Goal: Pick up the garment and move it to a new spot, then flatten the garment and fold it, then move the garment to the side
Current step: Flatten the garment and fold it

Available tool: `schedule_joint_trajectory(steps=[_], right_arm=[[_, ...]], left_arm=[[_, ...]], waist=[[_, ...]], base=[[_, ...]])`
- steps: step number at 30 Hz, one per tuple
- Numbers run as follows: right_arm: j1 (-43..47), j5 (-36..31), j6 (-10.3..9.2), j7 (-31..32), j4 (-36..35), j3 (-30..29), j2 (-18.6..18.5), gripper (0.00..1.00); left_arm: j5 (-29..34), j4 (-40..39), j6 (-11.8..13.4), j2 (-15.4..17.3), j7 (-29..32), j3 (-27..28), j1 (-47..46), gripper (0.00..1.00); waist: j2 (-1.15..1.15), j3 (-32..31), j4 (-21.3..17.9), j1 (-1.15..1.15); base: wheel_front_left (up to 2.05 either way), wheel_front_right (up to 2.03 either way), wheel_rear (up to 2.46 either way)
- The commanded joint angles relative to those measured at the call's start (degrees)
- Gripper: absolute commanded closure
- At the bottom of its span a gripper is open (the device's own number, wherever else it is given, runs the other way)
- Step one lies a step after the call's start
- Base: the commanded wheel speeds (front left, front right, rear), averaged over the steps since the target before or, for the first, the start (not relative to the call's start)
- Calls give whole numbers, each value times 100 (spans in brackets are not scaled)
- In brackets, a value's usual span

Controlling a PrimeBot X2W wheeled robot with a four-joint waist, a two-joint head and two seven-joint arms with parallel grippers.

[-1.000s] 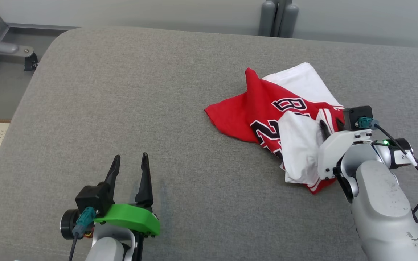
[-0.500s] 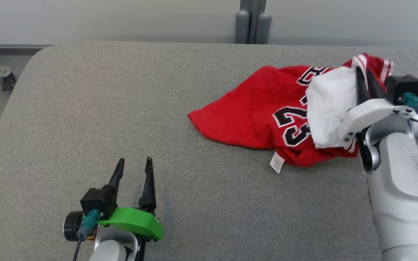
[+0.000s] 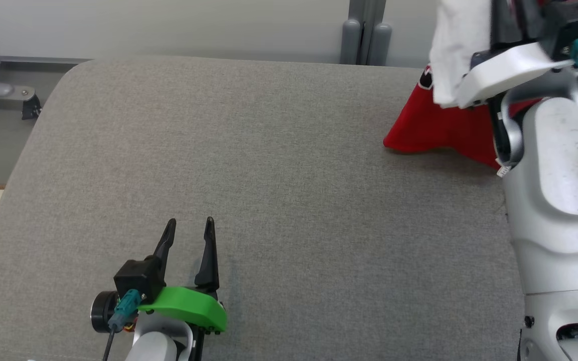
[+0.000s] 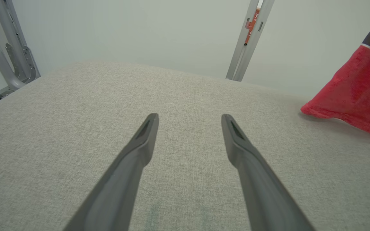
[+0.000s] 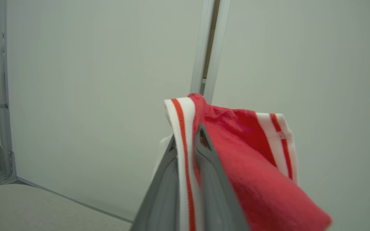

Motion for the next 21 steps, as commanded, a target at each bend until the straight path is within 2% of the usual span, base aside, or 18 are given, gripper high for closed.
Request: schedule_joint_trajectory(steps=[1, 10, 18, 19, 20, 21], right_arm=[[56, 102, -6, 58, 157, 202, 29, 100], [304, 735, -6, -134, 1583, 1828, 78, 100], [38, 1675, -5, -372, 2203, 3194, 82, 100], [29, 1780, -6, -373, 2238, 3344, 78, 80], [0, 1919, -6, -386, 2277, 3508, 72, 23], [-19, 2005, -6, -398, 2288, 3662, 74, 0]], left_arm=[[-31, -23, 0, 13, -3, -13, -49, 0], [-207, -132, 49, 12, -3, -208, -287, 0], [-347, -238, 149, 12, -3, -340, -357, 0], [-347, -244, 161, 12, -3, -344, -349, 0], [-358, -255, 172, 11, -3, -345, -334, 0], [-363, -262, 173, 11, -3, -340, -323, 0]], waist=[[0, 63, 120, 0], [0, 522, 702, 0], [0, 759, 1184, 0], [0, 761, 1201, 0], [0, 764, 1213, 0], [0, 768, 1215, 0]], base=[[0, 0, 0], [0, 0, 0], [0, 0, 0], [0, 0, 0], [0, 0, 0], [0, 0, 0]])
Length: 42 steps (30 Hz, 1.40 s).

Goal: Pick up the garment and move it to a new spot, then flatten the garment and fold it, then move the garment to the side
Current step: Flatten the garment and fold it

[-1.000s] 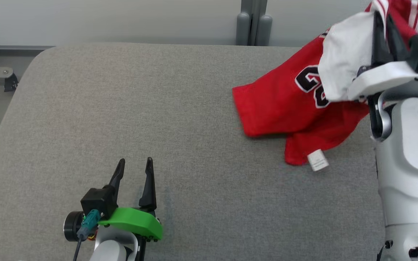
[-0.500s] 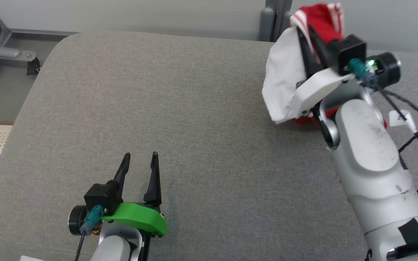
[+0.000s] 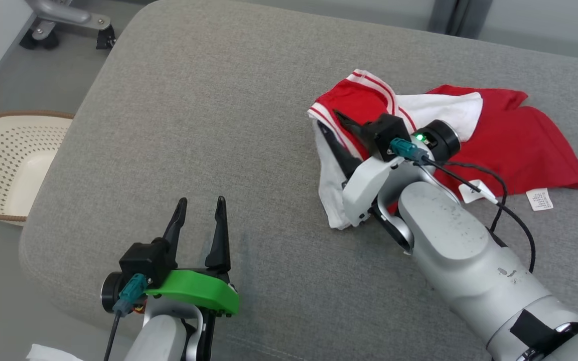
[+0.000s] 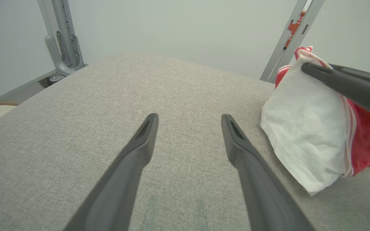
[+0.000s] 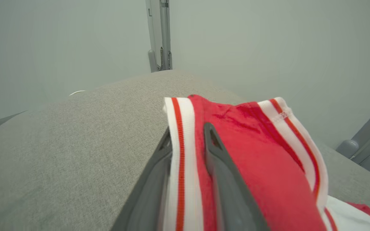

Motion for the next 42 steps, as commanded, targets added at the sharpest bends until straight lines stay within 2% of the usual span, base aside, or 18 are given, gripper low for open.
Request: schedule_joint_trajectory(steps=[1, 5, 9, 11, 20, 25, 32, 40, 41, 42], right_arm=[[-91, 163, -6, -62, 15, 215, -26, 0], [-206, 601, -6, -136, -110, 661, -35, 0], [-344, 836, -6, -220, -184, 625, -30, 0], [-379, 854, -6, -239, -132, 375, -75, 0], [148, 202, -4, -253, 546, -1366, -875, 0], [465, -118, -4, -145, 1103, -2079, -1098, 0], [493, -411, -5, -80, 1644, -2927, -1050, 0], [264, -642, -5, -51, 2038, -3355, -1016, 0], [247, -669, -5, -63, 2059, -3372, -1029, 8], [229, -703, -5, -73, 2082, -3381, -1033, 52]], left_arm=[[-11, -25, 38, 10, -3, 21, -32, 0], [57, -55, 49, 8, -3, 102, -2, 0], [134, -69, 23, 9, -3, 166, -4, 0], [163, -61, -1, 11, -3, 184, -11, 0], [284, -52, -62, 13, -3, 231, -19, 0], [323, -27, -103, 13, -3, 254, -39, 0], [354, 38, -130, 12, -3, 253, -97, 0], [379, 52, -114, 12, -3, 251, -104, 0], [385, 56, -116, 12, -3, 260, -94, 0], [394, 61, -125, 12, -3, 273, -83, 0]], waist=[[0, 120, 103, 0], [0, 111, -109, 0], [0, 66, -440, 0], [0, 26, -612, 0], [0, -14, -1113, 0], [0, 22, -1144, 0], [0, 38, -1018, 0], [0, 73, -781, 0], [0, 76, -770, 0], [0, 77, -762, 0]], base=[[0, 0, 0], [0, 0, 0], [0, 0, 0], [0, 0, 0], [0, 0, 0], [0, 0, 0], [0, 0, 0], [0, 0, 0], [0, 0, 0], [0, 0, 0]])
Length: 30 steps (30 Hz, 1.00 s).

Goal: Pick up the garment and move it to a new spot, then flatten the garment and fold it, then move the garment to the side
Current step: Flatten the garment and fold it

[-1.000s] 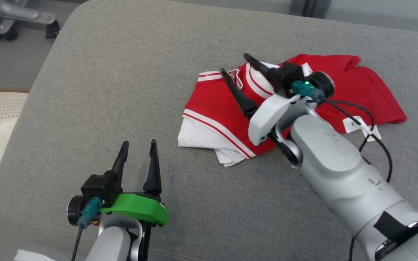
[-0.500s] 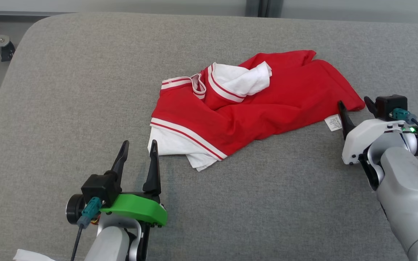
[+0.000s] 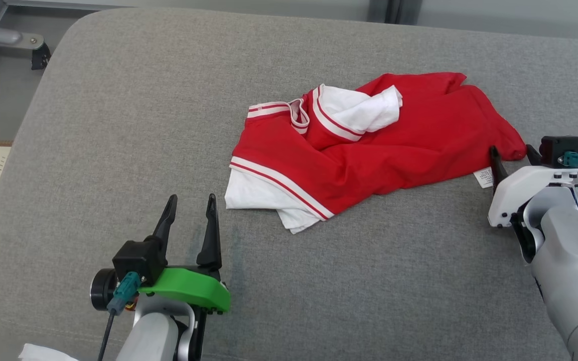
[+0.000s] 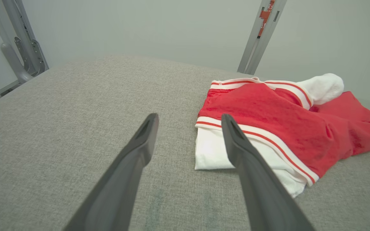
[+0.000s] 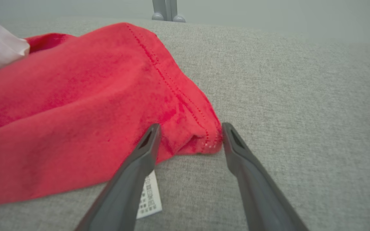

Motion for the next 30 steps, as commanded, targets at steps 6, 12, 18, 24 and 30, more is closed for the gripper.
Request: schedule_joint_trajectory(steps=[6, 12, 18, 24, 30], right_arm=[[-60, -133, -4, -137, -72, 15, -1, 100], [402, -13, -4, -196, -653, 61, 63, 100], [1541, 195, -6, -199, -1977, -12, 44, 100], [2619, 322, -6, -167, -2831, -317, 194, 100], [3044, 436, -6, 122, -3153, -496, 375, 0]], left_arm=[[120, 38, -29, 17, -3, 65, 34, 0], [141, 80, -38, 17, -3, 42, 138, 0], [169, 134, -48, 17, -4, 71, 247, 0], [198, 173, -89, 18, -3, 87, 265, 0], [229, 266, -141, 18, -3, 104, 196, 0]], waist=[[0, -44, -95, 0], [0, -237, -362, 0], [0, -417, -679, 0], [0, -475, -914, 0], [0, -474, -1079, 0]], base=[[0, 0, 0], [0, 0, 0], [0, 0, 0], [0, 0, 0], [0, 0, 0]])
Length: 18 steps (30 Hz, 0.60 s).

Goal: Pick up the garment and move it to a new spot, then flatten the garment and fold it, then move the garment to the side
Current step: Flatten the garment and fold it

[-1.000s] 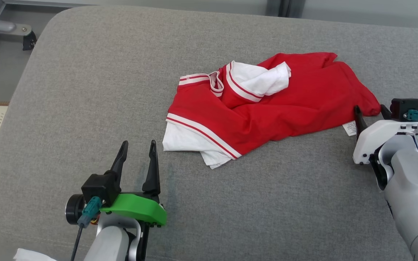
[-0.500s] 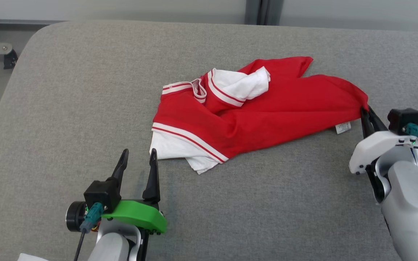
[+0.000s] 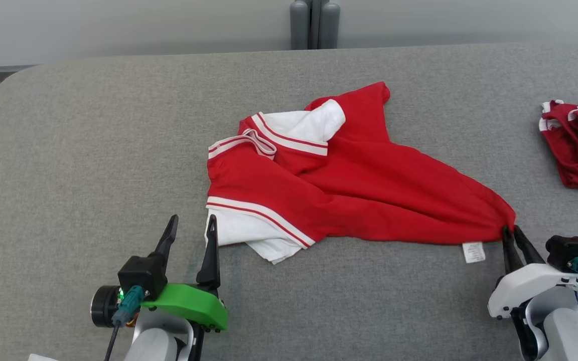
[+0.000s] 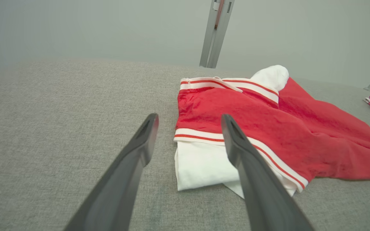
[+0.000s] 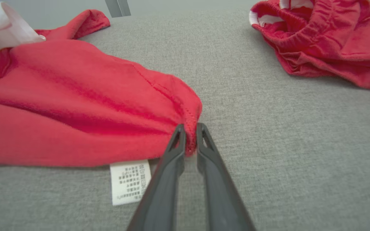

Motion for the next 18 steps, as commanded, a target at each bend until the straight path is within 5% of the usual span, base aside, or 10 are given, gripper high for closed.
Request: schedule_joint_trajectory(steps=[1, 10, 18], right_arm=[[94, 37, -8, -3, -106, -73, -7, 0], [467, -150, -7, -192, -1515, -557, 116, 0], [778, -348, -7, -36, -2990, -419, 370, 0]], left_arm=[[23, 45, -42, 20, -3, 7, -49, 0], [113, 948, -236, 90, 142, -68, -579, 0], [-4, 1992, -212, 183, 725, -22, -1157, 0]], waist=[[0, -20, -80, 0], [0, -71, -352, 0], [0, 57, -624, 0]], base=[[0, 0, 0], [0, 0, 0], [0, 0, 0]])
